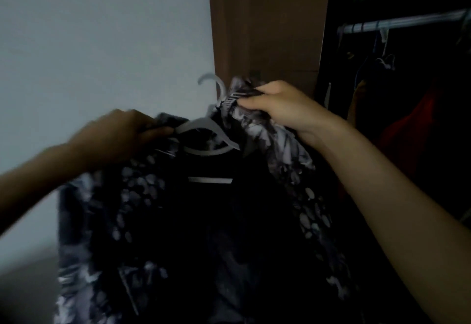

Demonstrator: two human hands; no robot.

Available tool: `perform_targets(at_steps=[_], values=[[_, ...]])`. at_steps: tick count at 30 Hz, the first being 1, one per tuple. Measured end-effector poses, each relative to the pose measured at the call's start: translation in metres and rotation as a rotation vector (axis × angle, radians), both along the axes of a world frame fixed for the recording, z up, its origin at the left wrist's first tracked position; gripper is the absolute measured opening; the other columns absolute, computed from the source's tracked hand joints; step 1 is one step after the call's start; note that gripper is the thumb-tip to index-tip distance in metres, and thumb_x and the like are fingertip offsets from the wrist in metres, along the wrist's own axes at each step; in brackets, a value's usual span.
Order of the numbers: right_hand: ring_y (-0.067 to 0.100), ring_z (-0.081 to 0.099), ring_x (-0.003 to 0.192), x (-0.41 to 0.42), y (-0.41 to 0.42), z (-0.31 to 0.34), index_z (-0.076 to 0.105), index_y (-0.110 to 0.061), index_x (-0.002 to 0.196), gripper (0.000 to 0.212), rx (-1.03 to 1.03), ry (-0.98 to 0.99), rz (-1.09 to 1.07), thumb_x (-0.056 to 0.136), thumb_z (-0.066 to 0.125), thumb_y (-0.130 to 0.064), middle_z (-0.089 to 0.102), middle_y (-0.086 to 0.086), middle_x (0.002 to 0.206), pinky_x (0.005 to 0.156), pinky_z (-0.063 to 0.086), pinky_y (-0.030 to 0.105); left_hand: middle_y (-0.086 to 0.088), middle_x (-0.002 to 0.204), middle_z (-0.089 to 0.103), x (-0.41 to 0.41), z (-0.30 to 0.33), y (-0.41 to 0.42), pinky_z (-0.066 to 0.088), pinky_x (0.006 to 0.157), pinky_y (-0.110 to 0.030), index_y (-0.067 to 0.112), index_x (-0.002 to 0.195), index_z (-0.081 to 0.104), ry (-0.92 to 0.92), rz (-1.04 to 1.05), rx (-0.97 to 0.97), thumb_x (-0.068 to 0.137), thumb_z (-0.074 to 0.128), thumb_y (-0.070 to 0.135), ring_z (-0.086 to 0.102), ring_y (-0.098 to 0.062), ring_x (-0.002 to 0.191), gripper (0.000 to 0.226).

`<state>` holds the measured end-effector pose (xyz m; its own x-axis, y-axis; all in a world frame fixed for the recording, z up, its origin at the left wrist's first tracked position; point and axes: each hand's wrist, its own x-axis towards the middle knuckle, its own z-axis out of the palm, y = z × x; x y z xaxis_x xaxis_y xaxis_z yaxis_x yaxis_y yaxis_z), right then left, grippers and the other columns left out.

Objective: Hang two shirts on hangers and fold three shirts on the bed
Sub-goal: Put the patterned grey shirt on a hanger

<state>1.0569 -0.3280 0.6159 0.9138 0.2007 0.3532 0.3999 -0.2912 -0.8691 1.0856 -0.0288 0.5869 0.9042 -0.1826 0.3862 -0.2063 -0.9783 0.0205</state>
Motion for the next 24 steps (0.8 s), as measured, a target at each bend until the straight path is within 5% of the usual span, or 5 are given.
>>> perform_targets(at_steps=[7,12,16,18,24], values=[[0.008,0.064,0.095,-0.029,0.045,-0.025,0.031,-0.018,0.143,0.069,-0.135,0.013,0.003,0.088,0.074,-0.012,0.063,0.0,0.117,0.076,0.05,0.01,-0.004,0.054,0.05,0.012,-0.027,-0.038,0.034,0.051,-0.032,0.014,0.056,0.043,0.167,-0.012,-0.314,0.099,0.054,0.054,0.05,-0.019,0.052,0.06],[0.033,0.067,0.096,-0.054,0.058,-0.07,0.022,-0.044,0.149,0.076,-0.075,-0.381,-0.085,0.095,0.065,-0.011,0.066,0.013,0.119,0.088,0.055,0.055,-0.009,0.069,0.064,0.004,-0.014,-0.028,0.045,0.061,-0.028,0.007,0.066,0.062,0.313,0.028,-0.577,0.095,0.059,0.059,0.061,-0.021,0.064,0.06],[0.01,0.061,0.086,-0.052,0.074,-0.095,0.068,-0.026,0.113,0.024,-0.186,-0.658,-0.115,0.103,0.053,-0.01,0.061,-0.005,0.107,0.077,0.052,0.032,-0.018,0.094,0.079,-0.007,-0.004,-0.035,0.061,0.084,-0.038,0.0,0.1,0.077,0.536,-0.039,-0.903,0.089,0.067,0.059,0.076,-0.032,0.085,0.061],[0.002,0.057,0.077,-0.05,0.074,-0.099,0.074,-0.027,0.105,0.025,-0.242,-0.606,-0.093,0.103,0.052,-0.014,0.054,-0.01,0.096,0.067,0.048,0.02,-0.018,0.105,0.078,-0.016,0.005,-0.037,0.061,0.089,-0.04,0.003,0.113,0.076,0.716,-0.116,-1.024,0.091,0.063,0.056,0.076,-0.033,0.093,0.059],[-0.001,0.052,0.093,-0.052,0.055,-0.093,0.031,-0.045,0.152,0.074,-0.63,-0.434,0.116,0.095,0.055,-0.004,0.035,-0.006,0.152,0.085,0.043,0.004,-0.019,0.08,0.073,-0.028,0.023,-0.025,0.055,0.068,-0.029,0.001,0.082,0.07,0.686,-0.199,-1.187,0.087,0.041,0.039,0.066,-0.03,0.063,0.048]])
